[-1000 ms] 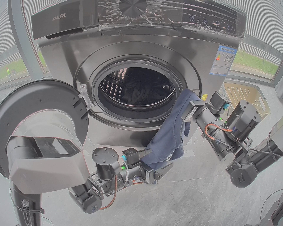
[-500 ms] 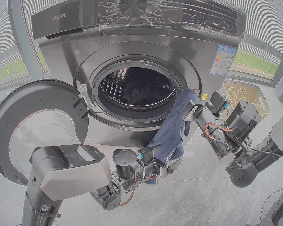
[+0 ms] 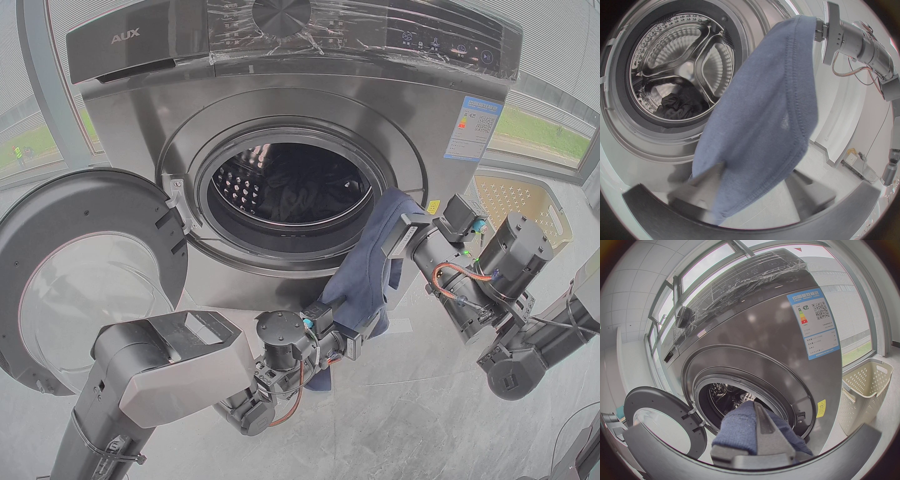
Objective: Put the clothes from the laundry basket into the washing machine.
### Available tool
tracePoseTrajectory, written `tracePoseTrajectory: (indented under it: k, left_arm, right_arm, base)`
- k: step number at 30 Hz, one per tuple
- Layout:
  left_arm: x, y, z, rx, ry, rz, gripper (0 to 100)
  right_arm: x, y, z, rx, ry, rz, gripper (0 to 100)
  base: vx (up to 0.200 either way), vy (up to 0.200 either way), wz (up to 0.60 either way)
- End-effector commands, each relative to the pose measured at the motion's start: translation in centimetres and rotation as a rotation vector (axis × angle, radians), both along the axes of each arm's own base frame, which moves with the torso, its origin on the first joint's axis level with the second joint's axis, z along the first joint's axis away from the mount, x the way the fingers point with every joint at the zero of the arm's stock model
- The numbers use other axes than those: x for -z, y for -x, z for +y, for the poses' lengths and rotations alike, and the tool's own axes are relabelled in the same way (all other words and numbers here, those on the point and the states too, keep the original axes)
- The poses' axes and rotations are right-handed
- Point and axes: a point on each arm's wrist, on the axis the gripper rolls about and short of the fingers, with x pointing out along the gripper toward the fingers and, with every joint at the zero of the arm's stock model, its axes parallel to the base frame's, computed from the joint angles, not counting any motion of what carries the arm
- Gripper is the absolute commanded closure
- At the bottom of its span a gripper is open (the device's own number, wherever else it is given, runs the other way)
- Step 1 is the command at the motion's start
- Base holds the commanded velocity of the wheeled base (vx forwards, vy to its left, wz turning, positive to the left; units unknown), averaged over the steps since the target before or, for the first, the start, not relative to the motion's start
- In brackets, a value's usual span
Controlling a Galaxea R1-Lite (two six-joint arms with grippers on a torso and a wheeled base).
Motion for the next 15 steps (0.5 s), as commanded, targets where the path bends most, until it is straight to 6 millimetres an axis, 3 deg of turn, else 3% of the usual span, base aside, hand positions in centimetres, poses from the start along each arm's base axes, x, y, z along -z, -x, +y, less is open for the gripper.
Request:
tracePoseTrajectory:
  k: [1,9,15]
  left_arm:
    - [0.2,-0.2,0.1,-0.011,0.001,0.0,100]
    - [-1.7,0.3,1.0,-0.029,0.011,-0.013,100]
    - [-5.0,3.2,3.5,-0.025,-0.001,-0.01,100]
  right_arm:
    - [0.1,0.0,0.0,-0.001,0.002,0.002,100]
    - [0.1,-0.1,-0.1,0.005,0.003,0.003,100]
    - [0.1,-0.2,-0.3,0.011,0.004,0.004,100]
  base:
    - [0.0,0.0,0.0]
    - [0.0,0.0,0.0]
    - [0.0,0.0,0.0]
